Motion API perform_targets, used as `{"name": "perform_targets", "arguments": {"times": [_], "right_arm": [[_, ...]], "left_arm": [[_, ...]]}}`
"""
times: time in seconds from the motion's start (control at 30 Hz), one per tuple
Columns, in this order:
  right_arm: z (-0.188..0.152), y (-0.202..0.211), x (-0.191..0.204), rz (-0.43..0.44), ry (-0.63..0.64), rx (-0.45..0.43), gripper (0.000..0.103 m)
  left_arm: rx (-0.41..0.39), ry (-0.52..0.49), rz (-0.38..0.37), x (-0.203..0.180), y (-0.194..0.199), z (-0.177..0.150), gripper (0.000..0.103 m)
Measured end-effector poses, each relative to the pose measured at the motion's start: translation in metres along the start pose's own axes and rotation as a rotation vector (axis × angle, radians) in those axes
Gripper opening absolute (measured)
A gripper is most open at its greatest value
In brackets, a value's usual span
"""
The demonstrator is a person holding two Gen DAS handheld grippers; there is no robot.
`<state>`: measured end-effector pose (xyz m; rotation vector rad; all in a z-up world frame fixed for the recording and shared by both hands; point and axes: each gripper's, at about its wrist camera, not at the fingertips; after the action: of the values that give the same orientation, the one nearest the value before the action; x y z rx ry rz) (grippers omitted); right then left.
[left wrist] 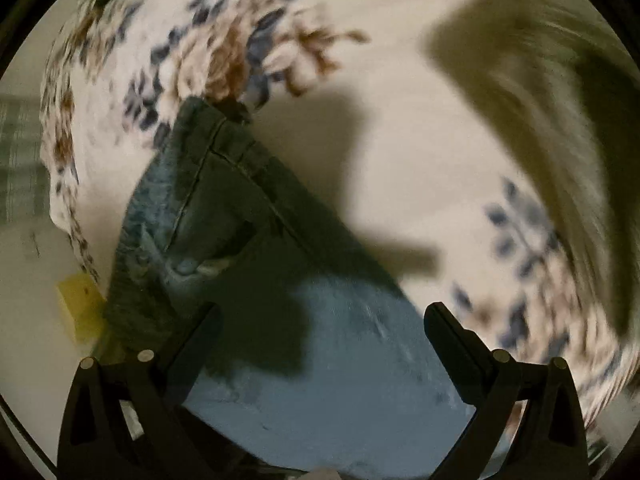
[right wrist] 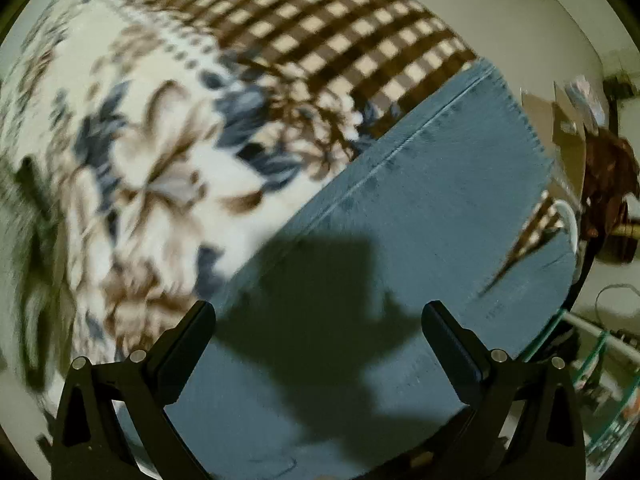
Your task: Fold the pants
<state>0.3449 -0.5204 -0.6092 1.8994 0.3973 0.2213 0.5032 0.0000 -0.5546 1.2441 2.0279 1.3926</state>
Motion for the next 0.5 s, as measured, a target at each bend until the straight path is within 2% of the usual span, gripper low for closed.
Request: {"name": "perform_targets", "arguments": {"times": [0.13,0.2,0.27,0.3,0.33,0.37,0.4,0.43,0.47,0.5], "right_arm": [[0.025,-0.03,0.001,0.005,-0.066,0.032,0.103],[0.032,-0.039,0.002,0.02,-0.086,0.045,0.103],[0.036,-0.047,0.003,0.024,-0.105,0.054,0.1],[0.037,-0.05,0.003,0.03,-0.109,0.056,0.093],[0.038,-0.052,0.003,0.033,-0.11,0.058,0.081],[0.038,-0.055,0.003,0.034,-0.109,0.062,0.073],[0.039,-0.057,0.002,0.049,-0.107,0.063,0.06],[0.037,-0.057,0.001,0.058,-0.105,0.062,0.043],[0.034,-0.056,0.001,0.068,-0.099,0.054,0.034],[0.032,-0.054,-0.002,0.088,-0.091,0.043,0.021]], "left_arm": [[0.005,0.081,-0.011,0.018,-0.014,0.019,0.102],[-0.026,0.095,0.006,0.026,-0.016,0.022,0.089],[-0.056,0.072,-0.038,0.03,-0.018,0.023,0.065],[-0.068,0.049,-0.07,0.031,-0.019,0.02,0.058],[-0.085,0.018,-0.098,0.031,-0.018,0.016,0.043],[-0.107,-0.007,-0.101,0.03,-0.015,0.011,0.04],[-0.135,-0.024,-0.109,0.031,-0.012,0.003,0.037],[-0.157,-0.034,-0.127,0.035,-0.009,-0.005,0.033],[-0.173,-0.04,-0.149,0.036,-0.002,-0.011,0.03],[-0.187,-0.043,-0.17,0.041,0.003,-0.018,0.029]]}}
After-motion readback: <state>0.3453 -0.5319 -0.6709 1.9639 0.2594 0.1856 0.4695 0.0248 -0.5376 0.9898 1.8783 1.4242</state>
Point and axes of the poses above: each gripper's, at about its wrist camera, not at the fingertips, and y roughly against the way its jaws point, x to its left, z to its top, and after that the axes turned 15 degrees about x, right-handed
